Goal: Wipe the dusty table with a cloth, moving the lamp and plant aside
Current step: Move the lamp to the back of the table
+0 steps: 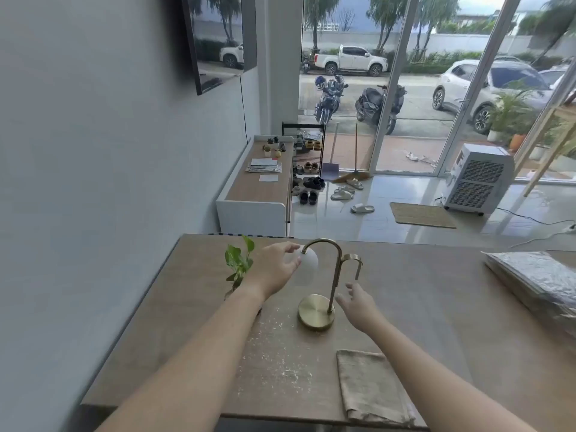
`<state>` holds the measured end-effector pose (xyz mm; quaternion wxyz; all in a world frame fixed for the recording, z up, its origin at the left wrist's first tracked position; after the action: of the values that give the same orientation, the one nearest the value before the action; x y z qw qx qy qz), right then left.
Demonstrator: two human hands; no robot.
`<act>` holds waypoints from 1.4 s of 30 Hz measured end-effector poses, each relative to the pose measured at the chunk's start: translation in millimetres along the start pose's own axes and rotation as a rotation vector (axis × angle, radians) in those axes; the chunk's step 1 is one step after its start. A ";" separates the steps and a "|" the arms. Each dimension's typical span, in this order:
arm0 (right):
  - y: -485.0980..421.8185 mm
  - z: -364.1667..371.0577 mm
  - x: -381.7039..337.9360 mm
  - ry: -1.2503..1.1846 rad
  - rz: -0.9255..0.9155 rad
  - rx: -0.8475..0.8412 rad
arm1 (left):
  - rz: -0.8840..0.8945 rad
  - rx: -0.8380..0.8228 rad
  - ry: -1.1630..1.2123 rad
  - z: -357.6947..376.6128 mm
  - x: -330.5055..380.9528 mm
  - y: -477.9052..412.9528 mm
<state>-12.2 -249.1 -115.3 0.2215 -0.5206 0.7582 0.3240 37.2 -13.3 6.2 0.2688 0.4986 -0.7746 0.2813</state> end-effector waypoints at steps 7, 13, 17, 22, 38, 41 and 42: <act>-35.7 31.7 9.6 -0.075 0.105 -0.003 | 0.091 -0.005 -0.005 3.7 -2.1 -38.7; -55.5 48.4 22.2 -0.120 0.137 0.040 | 0.168 -0.043 0.028 8.7 -5.8 -69.4; -57.6 55.8 29.0 -0.079 0.118 0.054 | 0.206 -0.057 0.044 11.2 -9.8 -75.7; -60.9 57.4 29.3 0.000 0.086 0.049 | 0.180 -0.055 0.093 11.5 -11.3 -75.9; -81.1 35.0 17.7 0.019 -0.004 -0.014 | 0.152 -0.043 0.053 9.0 -0.5 -106.7; -102.8 24.5 9.7 0.015 -0.013 -0.004 | 0.166 -0.044 0.056 9.0 2.8 -129.5; -111.7 21.1 6.9 0.004 -0.014 -0.003 | 0.168 -0.040 0.057 9.0 3.5 -138.8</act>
<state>89.4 -266.0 -163.6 0.2215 -0.5267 0.7546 0.3226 162.9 -69.7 25.7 0.2759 0.4181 -0.8113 0.3013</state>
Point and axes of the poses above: each hand's wrist, its own y-axis away from the middle knuckle, its own z-axis out of the palm, x = y × z, the point moved 4 cm from there along -y, towards the middle knuckle, and after that the axes turned 1 degree about z, right-handed, at the moved point
